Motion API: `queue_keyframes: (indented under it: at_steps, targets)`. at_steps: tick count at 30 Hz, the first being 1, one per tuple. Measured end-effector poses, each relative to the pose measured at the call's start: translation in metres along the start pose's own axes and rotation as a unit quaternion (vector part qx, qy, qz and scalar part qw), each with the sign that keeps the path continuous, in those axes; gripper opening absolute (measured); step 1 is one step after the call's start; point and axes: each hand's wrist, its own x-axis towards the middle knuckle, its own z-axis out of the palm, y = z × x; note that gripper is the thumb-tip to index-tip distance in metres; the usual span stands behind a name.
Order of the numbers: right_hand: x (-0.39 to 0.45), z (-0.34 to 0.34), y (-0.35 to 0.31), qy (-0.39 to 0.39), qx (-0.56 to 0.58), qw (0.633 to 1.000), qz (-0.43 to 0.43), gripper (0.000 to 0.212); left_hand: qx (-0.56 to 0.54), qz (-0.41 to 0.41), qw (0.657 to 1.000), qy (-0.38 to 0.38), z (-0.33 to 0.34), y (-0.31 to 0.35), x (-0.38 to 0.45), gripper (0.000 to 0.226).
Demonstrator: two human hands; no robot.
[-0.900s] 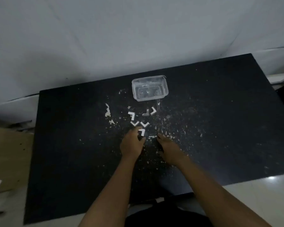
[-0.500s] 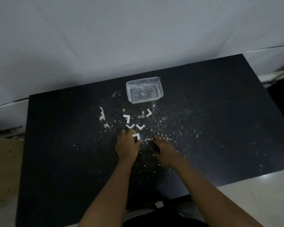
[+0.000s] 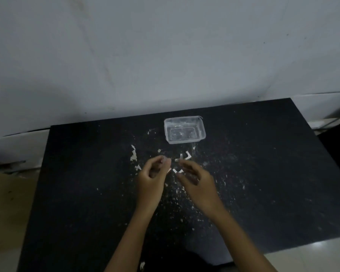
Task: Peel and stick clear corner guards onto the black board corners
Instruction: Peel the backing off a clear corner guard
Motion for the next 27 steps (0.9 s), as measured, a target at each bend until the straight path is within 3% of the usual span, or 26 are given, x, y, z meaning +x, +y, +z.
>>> queue_keyframes:
  at_steps: [3,7,12,20,27]
  targets:
    - [0.009,0.008,-0.043,-0.005,-0.018,0.995,-0.097,0.045,-0.051,0.029,0.998,-0.003,-0.016,0.035,-0.007,0.026]
    - [0.022,0.019,-0.082,-0.052,-0.055,0.981,-0.180,0.050,-0.040,0.091,0.995,0.003,-0.040,0.070,-0.019,0.020]
    - [0.022,0.027,-0.122,-0.106,-0.040,0.962,-0.250,0.038,-0.019,0.171,0.984,0.038,-0.069,0.104,-0.038,0.024]
    - [0.007,0.028,-0.146,-0.109,-0.021,0.944,-0.311,0.026,-0.009,0.181,0.978,0.099,-0.080,0.120,-0.076,0.022]
    - [-0.015,0.039,-0.152,-0.120,0.025,0.947,-0.298,0.025,0.032,0.193,0.972,0.126,-0.093,0.123,-0.097,0.024]
